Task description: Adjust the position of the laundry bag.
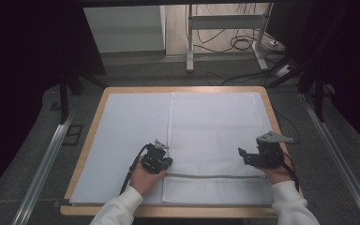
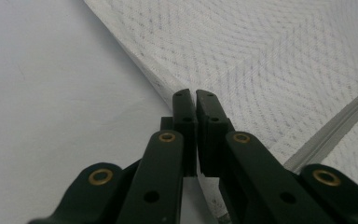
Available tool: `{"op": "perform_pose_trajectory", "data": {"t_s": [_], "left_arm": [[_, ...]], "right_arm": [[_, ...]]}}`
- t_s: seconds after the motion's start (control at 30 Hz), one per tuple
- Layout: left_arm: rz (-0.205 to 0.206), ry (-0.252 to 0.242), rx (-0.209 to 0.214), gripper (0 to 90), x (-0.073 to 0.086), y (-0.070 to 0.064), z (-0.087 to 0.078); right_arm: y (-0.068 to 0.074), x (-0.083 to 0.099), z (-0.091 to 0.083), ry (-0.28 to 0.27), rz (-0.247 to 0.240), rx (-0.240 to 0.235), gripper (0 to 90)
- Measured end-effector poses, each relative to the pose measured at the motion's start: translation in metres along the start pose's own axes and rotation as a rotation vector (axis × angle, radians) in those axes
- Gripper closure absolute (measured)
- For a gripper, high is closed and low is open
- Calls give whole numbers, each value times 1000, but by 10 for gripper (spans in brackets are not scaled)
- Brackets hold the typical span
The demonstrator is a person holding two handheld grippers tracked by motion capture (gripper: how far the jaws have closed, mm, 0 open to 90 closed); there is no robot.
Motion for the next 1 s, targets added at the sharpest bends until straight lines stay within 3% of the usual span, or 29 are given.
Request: {"op": "perform_pose_trajectory", "data": {"t_s": [0.37,0.53,0.63,1.0], "left_arm": [[-45,-6,50,898,0,2,-2],[-52,-10,59,899,-1,2,-4],[-60,-11,63,899,-1,2,-4],[-65,-24,71,900,-2,1,-4]], "right_arm": [[-10,0,-5,5,8,22,200],[-25,7,-8,77,79,28,223],[-37,14,-8,121,99,65,226],[-69,37,-10,205,184,90,310]]}}
Point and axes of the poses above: each handheld gripper's, and its own axes: z roughly forward along the jaws, x roughly out of its underside, y roughly to its left, the point moved 9 cm from there along z, roughly forward along the jaws, and after that the axes turned 3 degrees about -z, right-handed, at the moved point
